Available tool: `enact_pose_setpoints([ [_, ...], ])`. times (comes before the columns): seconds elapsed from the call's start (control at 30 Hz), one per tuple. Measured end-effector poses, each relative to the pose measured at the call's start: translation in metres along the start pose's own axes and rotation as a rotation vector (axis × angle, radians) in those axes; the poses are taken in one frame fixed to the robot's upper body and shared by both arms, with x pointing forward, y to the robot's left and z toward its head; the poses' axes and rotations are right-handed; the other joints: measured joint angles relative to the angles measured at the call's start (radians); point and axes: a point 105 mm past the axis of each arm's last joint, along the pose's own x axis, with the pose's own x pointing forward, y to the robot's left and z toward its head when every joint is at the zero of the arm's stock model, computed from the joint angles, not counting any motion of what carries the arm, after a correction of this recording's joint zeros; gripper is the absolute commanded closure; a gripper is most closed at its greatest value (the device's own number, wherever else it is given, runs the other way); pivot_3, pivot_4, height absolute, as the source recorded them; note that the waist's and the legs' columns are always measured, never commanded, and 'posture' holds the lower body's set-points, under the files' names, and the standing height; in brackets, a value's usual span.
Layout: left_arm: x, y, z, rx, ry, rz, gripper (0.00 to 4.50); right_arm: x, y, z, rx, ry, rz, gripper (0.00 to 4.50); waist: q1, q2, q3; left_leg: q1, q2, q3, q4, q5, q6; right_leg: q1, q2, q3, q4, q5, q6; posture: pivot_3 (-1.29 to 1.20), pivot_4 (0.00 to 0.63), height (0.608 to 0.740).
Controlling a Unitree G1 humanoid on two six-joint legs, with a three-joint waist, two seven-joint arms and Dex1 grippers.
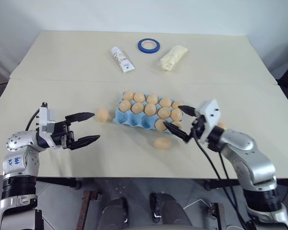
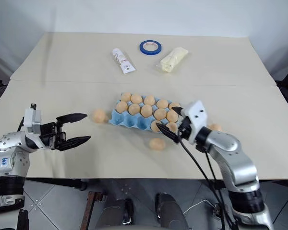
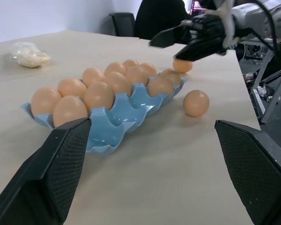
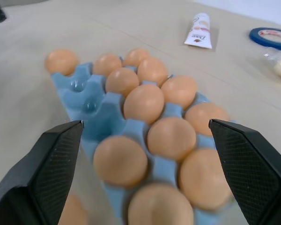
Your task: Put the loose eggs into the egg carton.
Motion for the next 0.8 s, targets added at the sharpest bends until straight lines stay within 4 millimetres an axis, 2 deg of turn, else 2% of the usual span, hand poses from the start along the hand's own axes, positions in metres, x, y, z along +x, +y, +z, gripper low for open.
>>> enact_pose_setpoints([
  [0.1,-0.002,0.003,0.001,0.003,-0.005,0.023,0.00,-0.022,-0.007,-0.006,0.006,0.013,-0.015,0.02,-0.003,0.000,0.000,0.000,0.000,0.000,0.001,0.000,0.000,0.000,0.000,0.001,0.001,0.000,0.000,0.00,0.150,0.740],
  [0.17,-0.002,0.004,0.002,0.003,-0.007,0.028,0.00,-0.044,-0.010,-0.016,0.010,0.042,-0.025,0.02,-0.001,0.000,0.000,0.001,0.000,0.000,0.001,0.000,0.000,0.001,0.000,0.000,0.001,0.000,0.000,0.00,0.150,0.740],
  [0.2,-0.003,0.004,0.001,0.001,-0.006,0.032,0.00,-0.058,-0.012,-0.022,0.020,0.071,-0.042,0.02,0.000,0.000,0.000,0.001,0.000,0.000,0.000,0.000,0.000,0.002,0.000,0.000,0.000,0.000,0.000,0.00,0.150,0.740],
  [0.43,-0.006,0.006,-0.002,-0.015,-0.007,0.050,0.00,-0.114,-0.039,-0.040,0.048,0.132,-0.203,0.02,-0.003,0.000,0.000,0.005,0.000,0.001,0.001,0.000,0.000,0.005,0.001,0.001,0.001,0.000,0.000,0.00,0.150,0.740],
  [0.63,-0.007,0.006,-0.002,-0.016,-0.007,0.057,0.00,-0.135,-0.050,-0.054,0.090,0.168,-0.299,0.02,-0.004,0.000,0.000,0.007,0.000,0.002,0.001,0.000,0.000,0.006,0.001,0.003,0.002,0.000,0.000,0.00,0.150,0.740],
  [0.73,-0.008,0.007,-0.002,-0.014,-0.005,0.060,0.00,-0.135,-0.053,-0.054,0.093,0.160,-0.323,0.02,-0.004,0.000,0.000,0.007,0.000,0.002,0.001,0.000,0.000,0.006,0.001,0.003,0.002,0.000,0.000,0.00,0.150,0.740],
  [0.8,-0.008,0.008,-0.001,-0.011,-0.003,0.065,0.00,-0.128,-0.057,-0.051,0.083,0.139,-0.332,0.02,-0.006,0.000,0.000,0.008,0.000,0.003,0.001,0.000,0.000,0.006,0.001,0.004,0.003,0.000,0.000,0.00,0.150,0.740],
])
